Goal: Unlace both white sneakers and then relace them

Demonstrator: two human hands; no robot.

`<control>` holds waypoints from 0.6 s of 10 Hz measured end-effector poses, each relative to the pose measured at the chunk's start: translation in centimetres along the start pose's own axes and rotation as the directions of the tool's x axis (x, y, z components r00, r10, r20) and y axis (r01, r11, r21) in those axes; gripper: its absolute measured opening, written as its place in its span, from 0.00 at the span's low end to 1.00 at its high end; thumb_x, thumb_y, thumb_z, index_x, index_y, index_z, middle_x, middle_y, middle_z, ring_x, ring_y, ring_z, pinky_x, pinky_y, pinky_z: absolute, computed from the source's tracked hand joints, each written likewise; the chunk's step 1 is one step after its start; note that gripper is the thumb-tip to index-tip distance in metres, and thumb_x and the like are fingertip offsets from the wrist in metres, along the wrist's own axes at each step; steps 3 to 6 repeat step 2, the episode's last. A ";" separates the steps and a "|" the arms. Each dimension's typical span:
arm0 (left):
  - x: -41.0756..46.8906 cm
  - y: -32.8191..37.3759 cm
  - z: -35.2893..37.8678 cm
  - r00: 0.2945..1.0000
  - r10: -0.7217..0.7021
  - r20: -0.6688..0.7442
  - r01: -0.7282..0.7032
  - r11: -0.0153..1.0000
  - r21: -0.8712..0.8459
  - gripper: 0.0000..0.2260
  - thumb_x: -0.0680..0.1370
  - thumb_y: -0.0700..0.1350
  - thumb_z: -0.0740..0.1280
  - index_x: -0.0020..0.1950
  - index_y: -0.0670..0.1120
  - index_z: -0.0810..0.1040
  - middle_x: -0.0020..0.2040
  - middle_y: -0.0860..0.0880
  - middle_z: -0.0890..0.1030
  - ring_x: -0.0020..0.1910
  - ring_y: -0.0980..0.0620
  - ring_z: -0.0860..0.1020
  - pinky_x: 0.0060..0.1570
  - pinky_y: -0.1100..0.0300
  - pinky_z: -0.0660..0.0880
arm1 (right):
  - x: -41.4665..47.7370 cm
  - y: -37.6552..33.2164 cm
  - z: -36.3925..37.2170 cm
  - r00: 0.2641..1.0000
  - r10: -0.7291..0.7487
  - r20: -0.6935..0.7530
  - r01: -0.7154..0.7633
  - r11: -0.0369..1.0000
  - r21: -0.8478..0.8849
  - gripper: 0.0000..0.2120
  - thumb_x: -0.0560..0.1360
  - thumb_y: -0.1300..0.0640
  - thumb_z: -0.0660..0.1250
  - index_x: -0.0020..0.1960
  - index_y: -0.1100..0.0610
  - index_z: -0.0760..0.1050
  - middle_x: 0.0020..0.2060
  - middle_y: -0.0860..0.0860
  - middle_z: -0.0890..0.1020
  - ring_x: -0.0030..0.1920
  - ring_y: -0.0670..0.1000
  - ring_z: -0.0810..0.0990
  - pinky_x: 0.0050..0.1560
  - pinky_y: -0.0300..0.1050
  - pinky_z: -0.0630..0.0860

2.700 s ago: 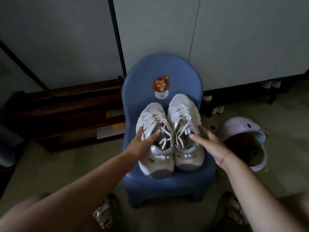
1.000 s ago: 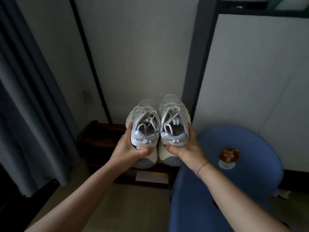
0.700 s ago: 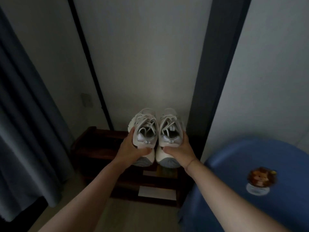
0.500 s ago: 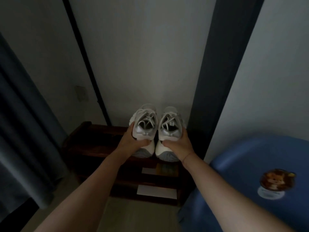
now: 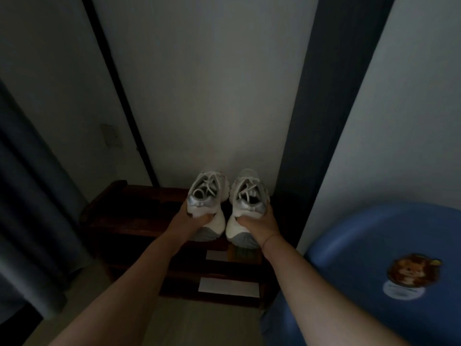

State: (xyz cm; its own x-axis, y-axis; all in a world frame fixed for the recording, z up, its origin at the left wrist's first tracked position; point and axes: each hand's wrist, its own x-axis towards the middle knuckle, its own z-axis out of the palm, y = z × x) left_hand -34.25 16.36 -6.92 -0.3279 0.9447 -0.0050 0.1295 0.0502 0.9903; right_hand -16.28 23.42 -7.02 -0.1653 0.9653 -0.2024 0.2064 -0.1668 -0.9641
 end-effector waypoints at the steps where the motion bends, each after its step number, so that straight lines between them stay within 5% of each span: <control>1: -0.6 -0.2 0.6 0.996 0.017 -0.083 -0.008 0.994 0.107 0.21 0.75 0.41 0.72 0.66 0.50 0.71 0.59 0.50 0.78 0.55 0.56 0.77 0.49 0.70 0.72 | -1.4 -1.5 -0.1 0.998 -0.004 -0.061 -0.003 0.993 -0.121 0.50 0.62 0.52 0.78 0.76 0.52 0.54 0.71 0.54 0.66 0.70 0.56 0.67 0.68 0.50 0.67; 2: -2.4 -1.0 1.2 0.973 0.058 -0.222 0.000 0.967 0.254 0.22 0.74 0.42 0.73 0.66 0.44 0.70 0.62 0.42 0.77 0.62 0.46 0.76 0.53 0.63 0.68 | -5.3 -0.8 0.8 0.994 -0.037 -0.100 0.022 0.988 -0.150 0.55 0.55 0.43 0.78 0.75 0.51 0.54 0.71 0.53 0.65 0.71 0.55 0.66 0.69 0.52 0.66; 6: -2.4 -1.0 1.2 0.973 0.058 -0.222 0.000 0.967 0.254 0.22 0.74 0.42 0.73 0.66 0.44 0.70 0.62 0.42 0.77 0.62 0.46 0.76 0.53 0.63 0.68 | -5.3 -0.8 0.8 0.994 -0.037 -0.100 0.022 0.988 -0.150 0.55 0.55 0.43 0.78 0.75 0.51 0.54 0.71 0.53 0.65 0.71 0.55 0.66 0.69 0.52 0.66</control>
